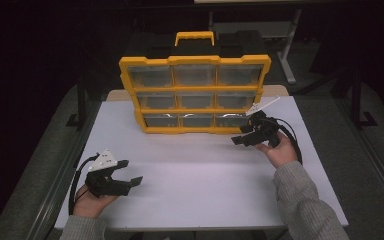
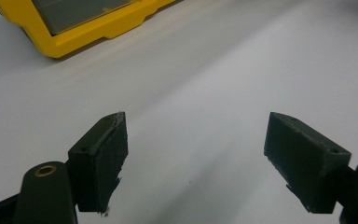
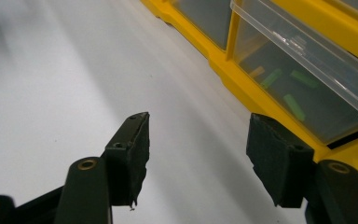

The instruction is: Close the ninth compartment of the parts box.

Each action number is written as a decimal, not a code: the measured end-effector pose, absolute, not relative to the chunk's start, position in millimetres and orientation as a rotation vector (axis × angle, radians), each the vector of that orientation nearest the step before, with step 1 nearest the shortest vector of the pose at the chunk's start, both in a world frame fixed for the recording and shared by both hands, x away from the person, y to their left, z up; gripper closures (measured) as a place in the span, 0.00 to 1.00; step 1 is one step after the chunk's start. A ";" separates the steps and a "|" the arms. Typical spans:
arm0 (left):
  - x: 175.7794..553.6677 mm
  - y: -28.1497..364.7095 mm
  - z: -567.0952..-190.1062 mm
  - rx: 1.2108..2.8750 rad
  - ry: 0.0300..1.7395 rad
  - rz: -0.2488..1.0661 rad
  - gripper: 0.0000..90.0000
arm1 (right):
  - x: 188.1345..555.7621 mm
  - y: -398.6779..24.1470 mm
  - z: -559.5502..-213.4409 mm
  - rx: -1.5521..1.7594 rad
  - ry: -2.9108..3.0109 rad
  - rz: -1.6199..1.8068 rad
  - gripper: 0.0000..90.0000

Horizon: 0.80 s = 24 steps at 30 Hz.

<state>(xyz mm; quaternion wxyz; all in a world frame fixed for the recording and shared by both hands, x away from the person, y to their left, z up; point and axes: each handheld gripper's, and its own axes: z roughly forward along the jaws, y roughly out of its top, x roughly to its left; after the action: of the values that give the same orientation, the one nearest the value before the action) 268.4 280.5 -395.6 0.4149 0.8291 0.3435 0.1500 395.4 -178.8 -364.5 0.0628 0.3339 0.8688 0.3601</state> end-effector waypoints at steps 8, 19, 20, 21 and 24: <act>267.9 281.8 -395.3 2.095 0.862 0.380 0.24 | 385.1 -184.6 -368.1 1.025 2.607 1.121 0.39; 267.7 280.4 -396.4 2.085 0.865 0.376 0.24 | 372.6 -193.1 -371.0 1.038 2.590 1.137 0.34; 267.3 280.1 -396.5 2.084 0.871 0.371 0.24 | 372.0 -194.5 -371.5 1.036 2.588 1.137 0.33; 267.2 279.9 -396.6 2.082 0.871 0.370 0.24 | 370.8 -195.8 -372.0 1.041 2.583 1.141 0.33; 267.5 281.0 -396.1 2.102 0.864 0.372 0.24 | 367.8 -199.9 -373.1 1.055 2.575 1.150 0.32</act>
<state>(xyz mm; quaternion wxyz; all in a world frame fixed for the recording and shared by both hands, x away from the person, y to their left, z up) 267.5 281.0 -396.1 0.4074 0.8336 0.3426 0.1475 367.8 -199.9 -373.1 0.0653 0.3497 0.8534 0.3811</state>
